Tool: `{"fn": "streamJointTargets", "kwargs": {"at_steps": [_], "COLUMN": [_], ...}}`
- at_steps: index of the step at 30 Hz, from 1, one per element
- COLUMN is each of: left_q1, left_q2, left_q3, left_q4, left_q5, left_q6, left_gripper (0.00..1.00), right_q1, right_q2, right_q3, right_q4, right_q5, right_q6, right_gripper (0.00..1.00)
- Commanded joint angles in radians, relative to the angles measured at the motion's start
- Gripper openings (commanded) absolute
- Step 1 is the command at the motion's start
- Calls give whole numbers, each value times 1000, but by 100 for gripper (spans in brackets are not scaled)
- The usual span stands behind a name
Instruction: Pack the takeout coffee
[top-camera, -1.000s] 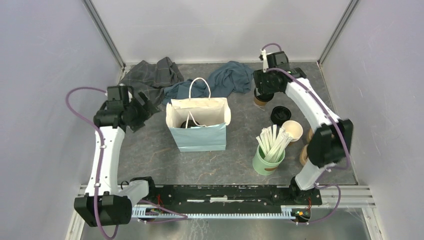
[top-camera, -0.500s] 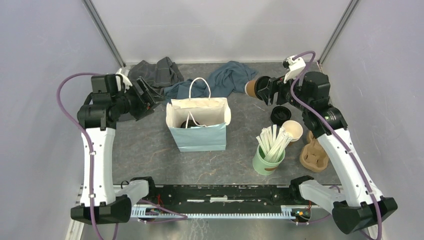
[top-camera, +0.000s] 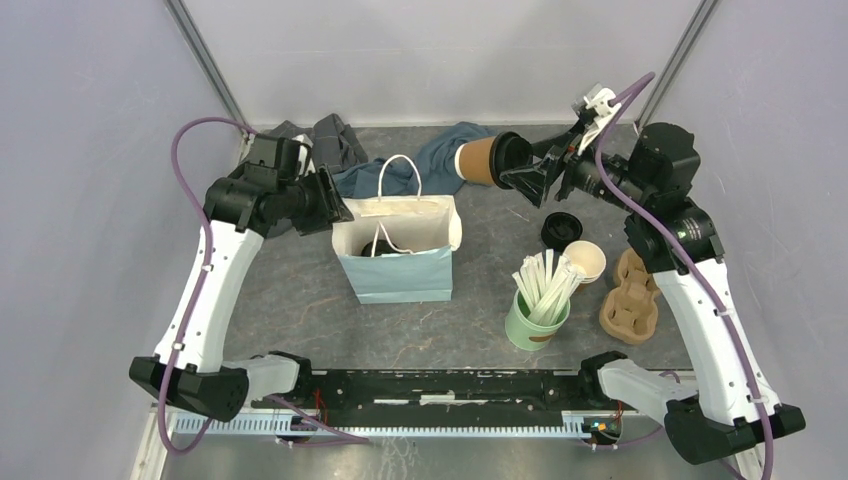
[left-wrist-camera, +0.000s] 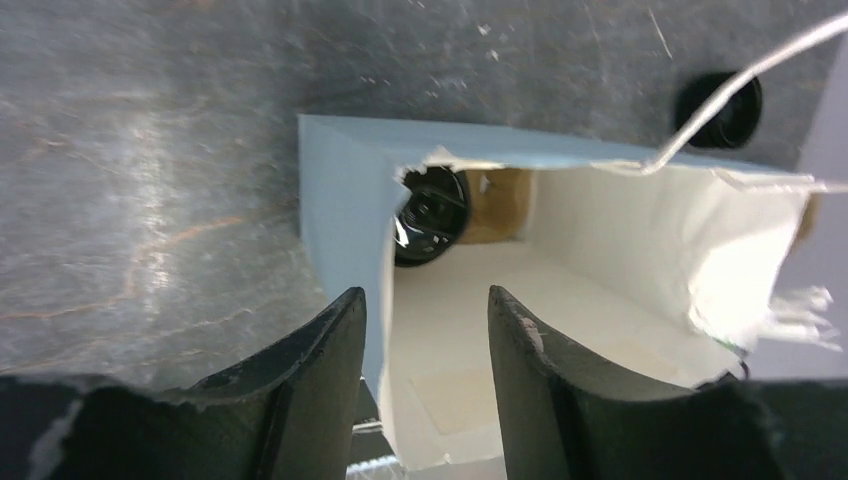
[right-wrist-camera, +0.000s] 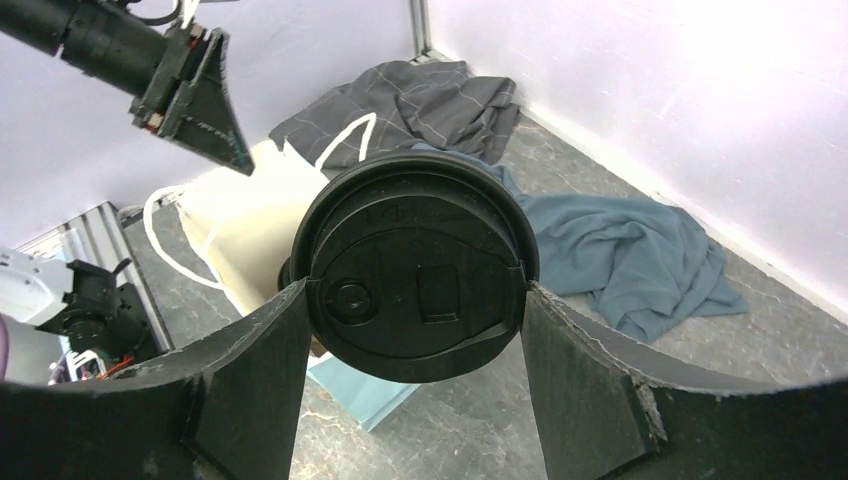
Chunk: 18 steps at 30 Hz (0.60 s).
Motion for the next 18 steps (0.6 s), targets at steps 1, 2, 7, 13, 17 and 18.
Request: {"fn": "streamJointTargets", "kwargs": {"at_steps": [1, 2, 7, 13, 17, 18], "left_q1": [-20, -21, -25, -48, -63, -64], "left_q2": [0, -1, 43, 93, 100, 104], "left_q3": [76, 76, 68, 46, 30, 31], "left_q4": [-15, -14, 4, 41, 66, 70], "left_q5": [-174, -174, -185, -182, -184, -190], "left_q6": [46, 49, 73, 90, 99, 102], "left_gripper": [56, 58, 61, 53, 46, 43], "right_q1": [11, 13, 17, 73, 207, 259], "right_q2": [-3, -2, 6, 61, 85, 82], "right_q3": [21, 18, 34, 127, 163, 161], "right_q4": [6, 1, -10, -110, -160, -160], "right_q5": [-61, -63, -72, -60, 76, 137], "right_q6": [-9, -8, -2, -77, -151, -176], "right_gripper": [0, 0, 0, 0, 0, 0]}}
